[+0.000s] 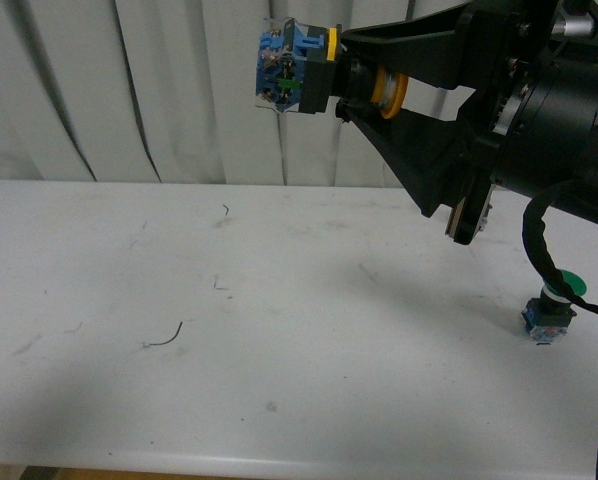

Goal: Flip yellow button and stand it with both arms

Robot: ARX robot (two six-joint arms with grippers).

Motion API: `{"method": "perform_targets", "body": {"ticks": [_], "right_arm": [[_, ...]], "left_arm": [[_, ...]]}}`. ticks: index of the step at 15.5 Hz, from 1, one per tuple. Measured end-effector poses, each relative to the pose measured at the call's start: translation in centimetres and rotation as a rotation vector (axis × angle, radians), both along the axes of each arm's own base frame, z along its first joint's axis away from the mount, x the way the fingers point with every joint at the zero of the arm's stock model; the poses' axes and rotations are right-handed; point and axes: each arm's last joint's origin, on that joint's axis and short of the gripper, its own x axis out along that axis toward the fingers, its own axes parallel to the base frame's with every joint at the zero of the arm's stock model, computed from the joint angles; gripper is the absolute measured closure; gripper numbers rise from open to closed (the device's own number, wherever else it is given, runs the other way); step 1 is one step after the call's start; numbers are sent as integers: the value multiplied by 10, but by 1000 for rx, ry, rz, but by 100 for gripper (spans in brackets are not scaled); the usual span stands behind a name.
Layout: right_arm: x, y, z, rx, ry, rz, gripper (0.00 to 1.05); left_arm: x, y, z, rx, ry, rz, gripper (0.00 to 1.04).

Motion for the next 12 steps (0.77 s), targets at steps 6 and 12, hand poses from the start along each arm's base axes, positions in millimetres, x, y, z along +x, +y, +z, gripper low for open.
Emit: {"method": "perform_targets", "body": {"ticks": [6,12], "right_arm": [[0,0,0,-8,-10,1,69],[-1,2,1,-10,-18,2,69]], "left_arm": [[-8,0,-16,0,2,2,103],[-21,0,-25,1,-18,2,103]]}}
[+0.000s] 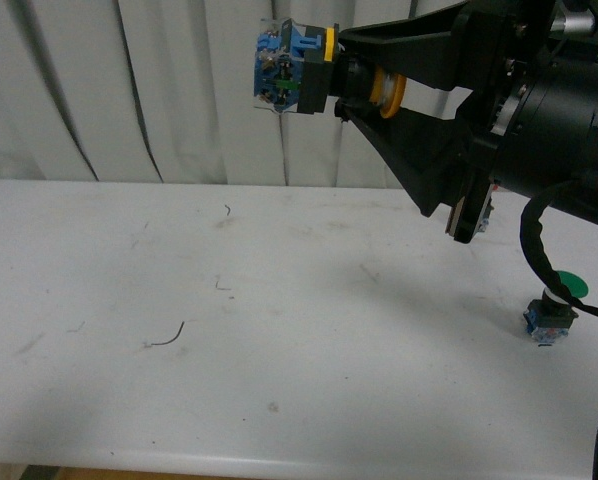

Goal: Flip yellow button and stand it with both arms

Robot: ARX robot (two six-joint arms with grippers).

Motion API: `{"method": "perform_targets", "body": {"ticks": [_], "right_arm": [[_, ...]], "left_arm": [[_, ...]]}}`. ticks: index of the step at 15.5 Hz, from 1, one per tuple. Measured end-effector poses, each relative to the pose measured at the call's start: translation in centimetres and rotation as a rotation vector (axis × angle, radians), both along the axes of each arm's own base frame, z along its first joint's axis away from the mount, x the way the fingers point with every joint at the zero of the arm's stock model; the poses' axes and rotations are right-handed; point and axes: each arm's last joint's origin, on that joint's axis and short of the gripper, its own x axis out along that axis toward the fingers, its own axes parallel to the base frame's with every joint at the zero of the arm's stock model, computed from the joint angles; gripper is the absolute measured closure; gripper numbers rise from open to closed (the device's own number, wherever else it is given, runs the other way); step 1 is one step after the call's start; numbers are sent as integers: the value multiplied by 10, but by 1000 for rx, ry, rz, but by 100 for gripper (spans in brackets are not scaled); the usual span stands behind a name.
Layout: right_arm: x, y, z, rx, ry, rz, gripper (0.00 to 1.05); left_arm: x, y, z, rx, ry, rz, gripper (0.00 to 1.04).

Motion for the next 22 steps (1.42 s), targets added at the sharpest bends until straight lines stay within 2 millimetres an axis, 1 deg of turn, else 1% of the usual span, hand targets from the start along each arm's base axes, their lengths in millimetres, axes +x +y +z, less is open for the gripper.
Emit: {"method": "perform_targets", "body": {"ticks": [1,4,5,6,8,9,10,11,12,13,14,15,17,19,20,22], "right_arm": [[0,0,0,0,-1,2,69],[-1,2,0,-4,-6,6,69],[-1,1,0,-16,-23,0,69],[0,-1,2,-36,-55,-26,69],[2,-14,14,-90,-179,-143,69],[4,-24,23,-134,-261,-229,69],[9,-31,36,-191,-350,-326,69],[16,-38,48,-310,-391,-429,69],[23,-44,52,-432,-392,-509,69],[30,-51,47,-588,-360,-571,69],[36,-60,37,-746,-307,-620,69],[42,-69,32,-878,-278,-658,69],[59,-89,27,-1100,-242,-720,69],[73,-100,21,-1234,-191,-704,69],[80,-101,18,-1274,-178,-688,69],[89,-102,18,-1321,-165,-675,69]], "left_arm": [[0,0,-5,0,27,0,103],[0,0,-4,0,19,0,103],[0,0,-4,0,20,0,96],[0,0,-4,0,20,0,83],[0,0,-4,0,20,0,60],[0,0,-4,0,20,0,49],[0,0,-4,0,20,0,36],[0,0,-4,0,20,0,23],[0,0,-4,0,20,0,13],[0,0,-4,1,20,0,5],[0,0,-4,0,20,0,8],[0,0,-4,1,20,0,7],[0,0,-4,1,20,0,7],[0,0,-4,1,20,0,7],[0,0,-4,1,20,0,7],[0,0,-4,1,20,0,7]]}}
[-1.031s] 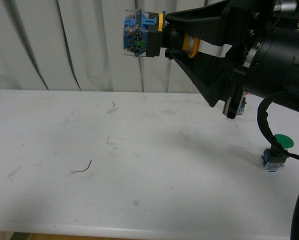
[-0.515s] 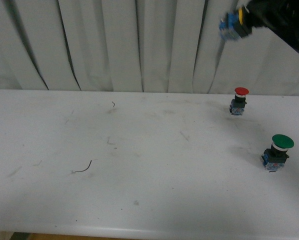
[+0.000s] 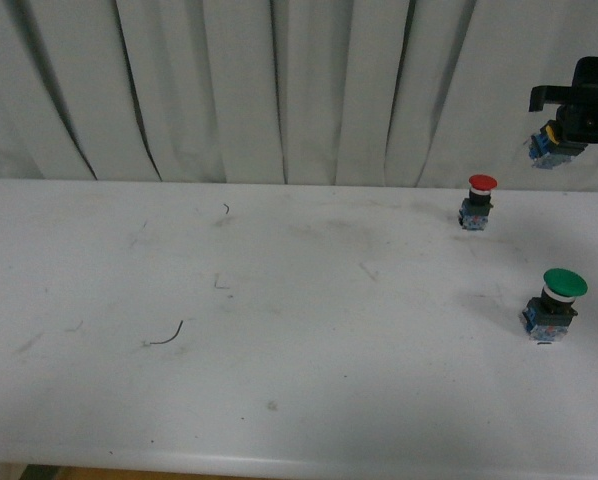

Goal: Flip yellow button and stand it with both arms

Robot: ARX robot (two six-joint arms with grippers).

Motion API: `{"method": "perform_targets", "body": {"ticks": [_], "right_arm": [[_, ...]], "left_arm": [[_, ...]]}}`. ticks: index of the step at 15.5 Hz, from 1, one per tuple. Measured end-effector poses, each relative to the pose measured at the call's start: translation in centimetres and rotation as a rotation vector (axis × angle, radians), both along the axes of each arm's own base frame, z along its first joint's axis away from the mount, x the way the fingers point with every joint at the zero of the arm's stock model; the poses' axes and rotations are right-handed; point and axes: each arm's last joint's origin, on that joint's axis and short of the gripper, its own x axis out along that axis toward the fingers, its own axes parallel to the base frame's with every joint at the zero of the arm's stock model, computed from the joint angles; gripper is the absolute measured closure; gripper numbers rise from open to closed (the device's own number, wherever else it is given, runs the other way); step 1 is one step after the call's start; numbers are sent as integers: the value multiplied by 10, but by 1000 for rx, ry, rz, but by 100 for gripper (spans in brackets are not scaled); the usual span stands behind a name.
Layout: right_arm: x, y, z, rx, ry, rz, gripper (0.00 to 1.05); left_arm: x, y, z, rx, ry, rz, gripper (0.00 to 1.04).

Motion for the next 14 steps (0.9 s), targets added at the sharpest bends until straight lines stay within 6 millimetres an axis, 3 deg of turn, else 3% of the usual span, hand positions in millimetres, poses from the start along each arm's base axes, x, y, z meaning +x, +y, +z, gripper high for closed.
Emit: {"method": "perform_targets", "body": {"ticks": [3,8,14], "right_arm": [[22,-5,-4,-48,85,-21,69],[58,-10,-43,-96,337,-61,69],[78,-4,-48,-147,442,-55,69]], "left_arm": [[0,0,0,0,0,0,7],[0,0,0,0,0,0,7],[0,0,0,0,0,0,7]]}}
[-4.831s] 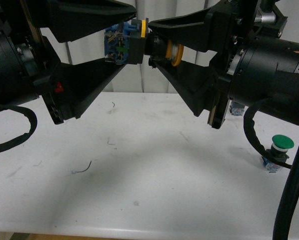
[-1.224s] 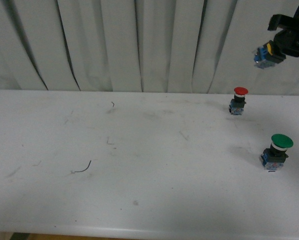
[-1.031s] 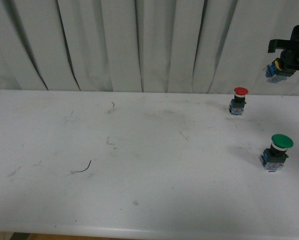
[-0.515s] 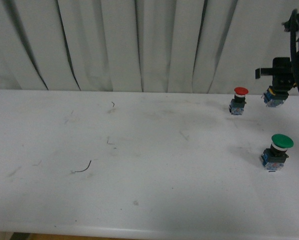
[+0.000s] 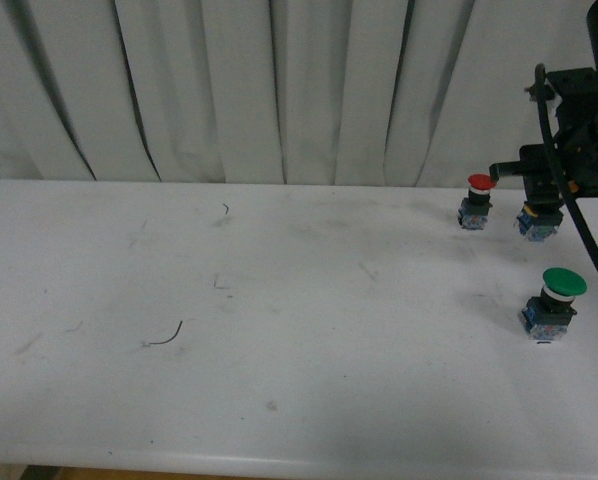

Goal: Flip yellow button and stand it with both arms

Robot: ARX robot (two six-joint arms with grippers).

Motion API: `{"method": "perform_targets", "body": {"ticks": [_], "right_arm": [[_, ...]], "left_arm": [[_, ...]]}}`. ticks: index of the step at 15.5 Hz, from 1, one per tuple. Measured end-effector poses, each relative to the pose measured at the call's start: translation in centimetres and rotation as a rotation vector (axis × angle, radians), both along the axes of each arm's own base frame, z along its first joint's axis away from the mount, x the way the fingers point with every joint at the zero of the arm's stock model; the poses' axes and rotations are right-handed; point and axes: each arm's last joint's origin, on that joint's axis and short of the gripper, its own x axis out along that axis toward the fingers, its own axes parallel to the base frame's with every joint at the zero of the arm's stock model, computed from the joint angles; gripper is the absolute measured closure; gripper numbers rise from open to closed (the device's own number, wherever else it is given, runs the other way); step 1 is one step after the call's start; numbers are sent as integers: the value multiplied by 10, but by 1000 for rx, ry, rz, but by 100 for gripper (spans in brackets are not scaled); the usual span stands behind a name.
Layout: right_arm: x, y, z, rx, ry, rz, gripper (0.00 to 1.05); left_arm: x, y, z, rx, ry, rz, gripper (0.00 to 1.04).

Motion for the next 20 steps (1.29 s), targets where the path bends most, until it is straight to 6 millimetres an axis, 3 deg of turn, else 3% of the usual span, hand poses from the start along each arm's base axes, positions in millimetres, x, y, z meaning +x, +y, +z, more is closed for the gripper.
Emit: {"method": "perform_targets", "body": {"ticks": [3,11,20], "right_arm": [[7,4,-20,-16,64,0,69],[27,9,-37,-35,85,0,69],[29,19,-51,-51,76,7,69]], "left_arm": [[0,0,0,0,0,0,7],[0,0,0,0,0,0,7],[0,0,0,0,0,0,7]]}}
